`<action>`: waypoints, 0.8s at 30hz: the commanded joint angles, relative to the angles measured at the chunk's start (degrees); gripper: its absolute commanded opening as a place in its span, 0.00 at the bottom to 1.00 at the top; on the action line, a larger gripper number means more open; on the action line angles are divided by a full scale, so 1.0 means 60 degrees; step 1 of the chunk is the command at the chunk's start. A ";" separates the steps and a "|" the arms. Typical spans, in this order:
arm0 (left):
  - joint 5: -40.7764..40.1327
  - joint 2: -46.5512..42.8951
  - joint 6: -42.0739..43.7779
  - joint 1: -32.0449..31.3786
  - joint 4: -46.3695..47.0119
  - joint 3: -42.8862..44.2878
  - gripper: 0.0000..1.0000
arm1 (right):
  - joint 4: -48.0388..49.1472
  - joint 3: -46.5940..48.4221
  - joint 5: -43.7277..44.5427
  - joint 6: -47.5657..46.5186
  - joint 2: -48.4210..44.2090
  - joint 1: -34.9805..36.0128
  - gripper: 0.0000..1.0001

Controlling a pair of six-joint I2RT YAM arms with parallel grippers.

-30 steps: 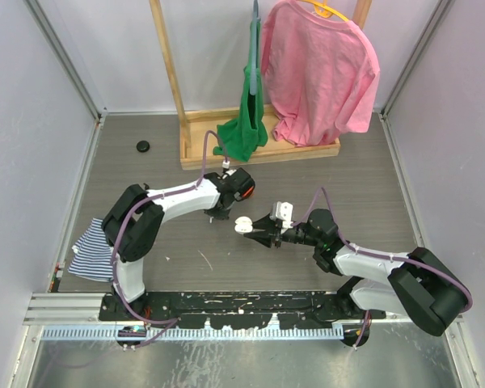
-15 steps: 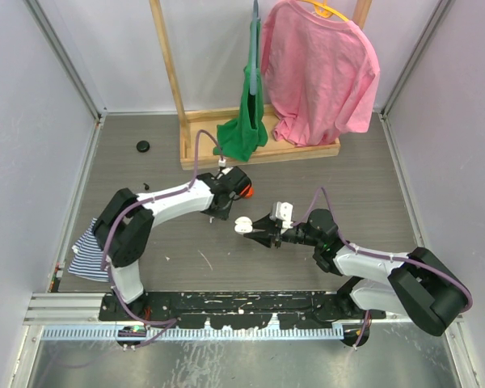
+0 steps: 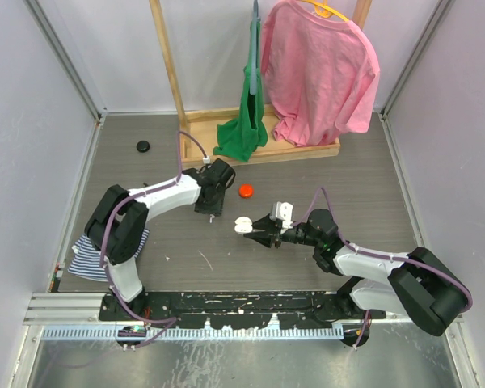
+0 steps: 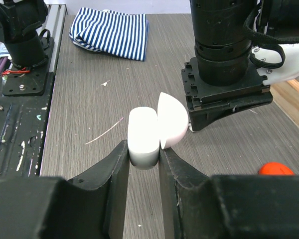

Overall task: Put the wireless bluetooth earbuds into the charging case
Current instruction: Adjust the earbud at the center of the board, then pick up the earbud from the center of the board.

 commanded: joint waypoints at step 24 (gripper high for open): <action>0.0561 0.0755 -0.0211 0.0194 0.0314 0.0204 0.33 | 0.0273 0.0325 0.0006 -0.0089 -0.0072 0.0080 0.15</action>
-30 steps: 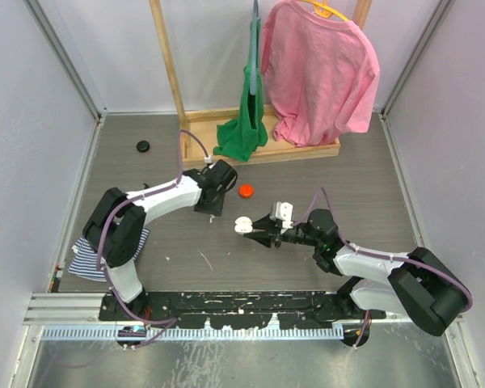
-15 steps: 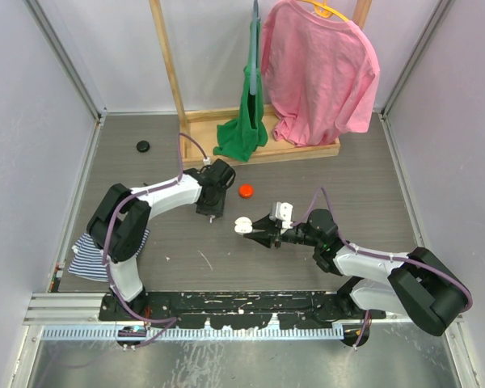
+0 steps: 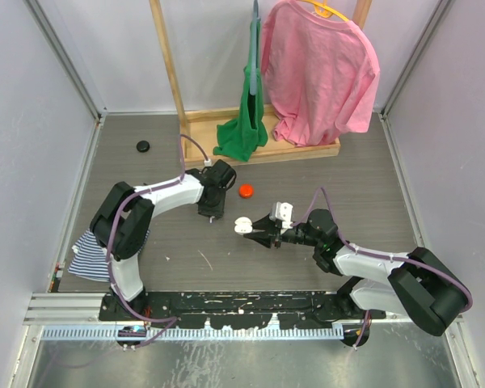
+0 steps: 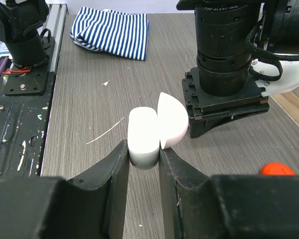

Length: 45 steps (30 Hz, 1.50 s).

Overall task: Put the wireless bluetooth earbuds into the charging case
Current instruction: Pick up the earbud from the center of the board.

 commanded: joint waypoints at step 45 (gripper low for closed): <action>-0.0868 -0.5115 -0.1237 -0.0262 0.2232 -0.2614 0.16 | 0.0927 0.0045 0.1140 -0.0098 0.0025 0.0117 0.15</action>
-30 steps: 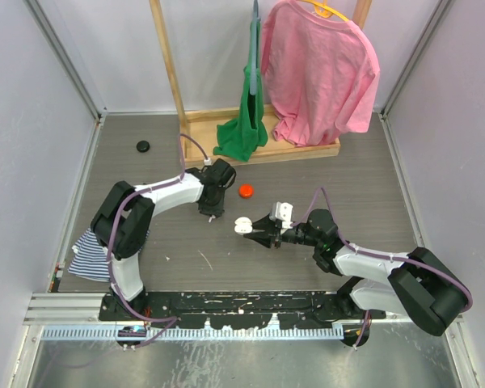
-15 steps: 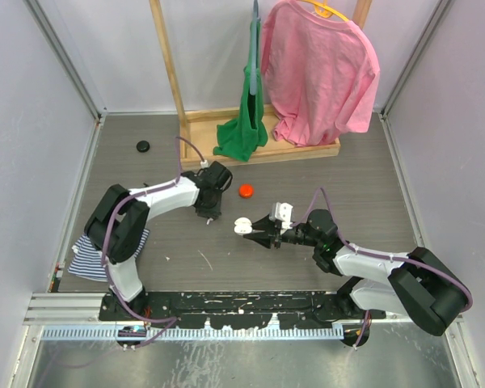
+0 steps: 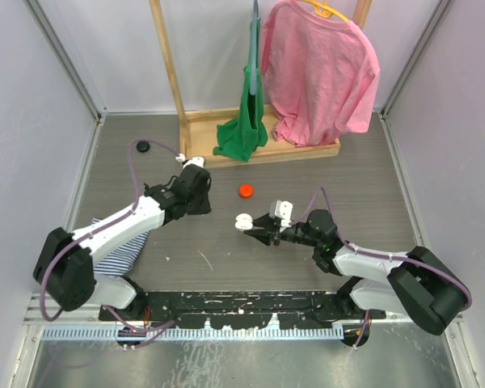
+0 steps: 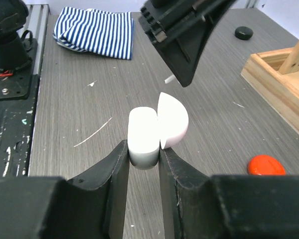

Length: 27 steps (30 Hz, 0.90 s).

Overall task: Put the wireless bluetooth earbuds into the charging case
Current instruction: Pick up the earbud from the center of the board, then place the earbud in the charging case.

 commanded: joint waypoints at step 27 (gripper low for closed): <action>-0.2828 -0.3694 -0.2005 -0.3162 0.6011 -0.2269 0.16 | 0.3160 -0.0796 0.2701 0.0466 0.0234 0.0074 0.15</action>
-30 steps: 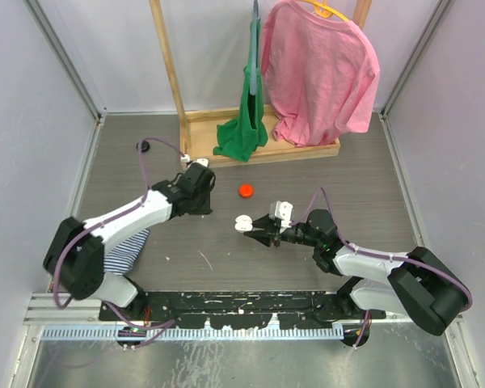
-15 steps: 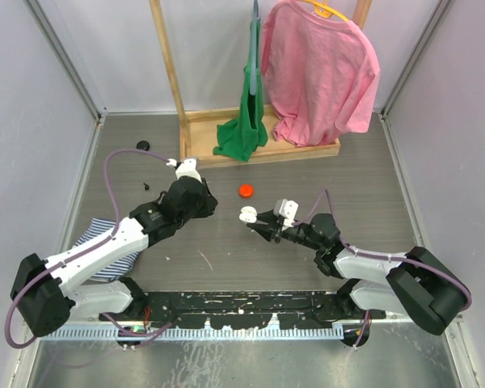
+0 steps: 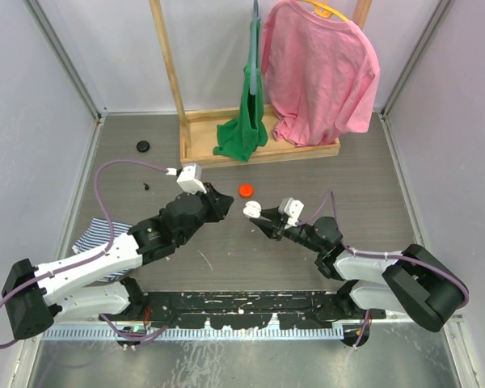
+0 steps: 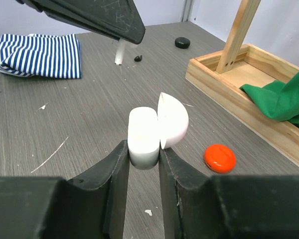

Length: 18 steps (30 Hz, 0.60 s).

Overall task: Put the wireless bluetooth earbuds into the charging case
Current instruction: Place the earbud in the charging case.

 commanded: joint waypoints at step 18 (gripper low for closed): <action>-0.1167 0.1161 0.1369 -0.1607 0.5093 -0.0440 0.16 | 0.1366 -0.0186 0.0425 0.0358 -0.0127 0.0032 0.15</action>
